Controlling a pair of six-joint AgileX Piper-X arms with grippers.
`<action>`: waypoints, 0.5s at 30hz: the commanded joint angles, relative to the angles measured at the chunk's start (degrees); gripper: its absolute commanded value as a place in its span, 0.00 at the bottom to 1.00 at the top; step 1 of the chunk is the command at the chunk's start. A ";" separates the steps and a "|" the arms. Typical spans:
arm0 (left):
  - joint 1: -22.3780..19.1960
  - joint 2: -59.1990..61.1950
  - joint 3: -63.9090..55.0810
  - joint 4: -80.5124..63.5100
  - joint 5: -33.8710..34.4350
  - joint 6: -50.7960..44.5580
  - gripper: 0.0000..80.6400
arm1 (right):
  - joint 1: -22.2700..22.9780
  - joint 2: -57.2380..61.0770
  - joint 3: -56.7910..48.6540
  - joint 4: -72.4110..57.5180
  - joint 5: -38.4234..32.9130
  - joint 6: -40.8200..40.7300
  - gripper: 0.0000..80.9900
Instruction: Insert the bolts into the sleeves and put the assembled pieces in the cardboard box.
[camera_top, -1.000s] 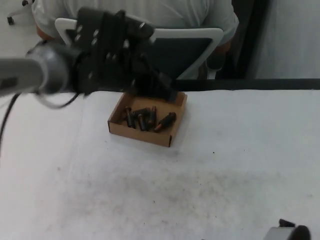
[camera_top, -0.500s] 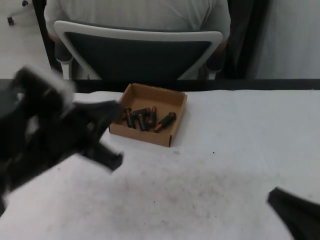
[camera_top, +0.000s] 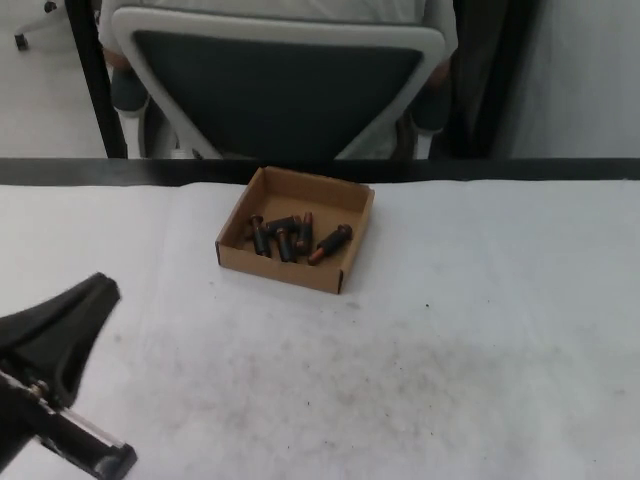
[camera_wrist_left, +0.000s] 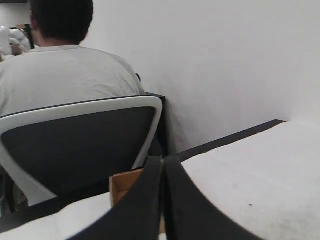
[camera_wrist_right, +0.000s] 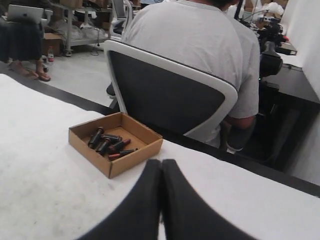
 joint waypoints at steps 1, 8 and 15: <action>3.10 -1.60 -0.50 -0.03 -2.51 0.89 0.01 | -7.90 -0.53 -1.90 1.44 -8.19 -0.83 0.00; 14.00 4.28 -1.58 -0.30 6.72 -5.88 0.01 | -23.52 -0.03 -0.41 -0.91 -23.06 0.31 0.00; 18.99 17.25 -5.01 -4.73 18.07 -9.82 0.01 | -38.98 6.10 0.12 -3.44 -40.75 5.90 0.00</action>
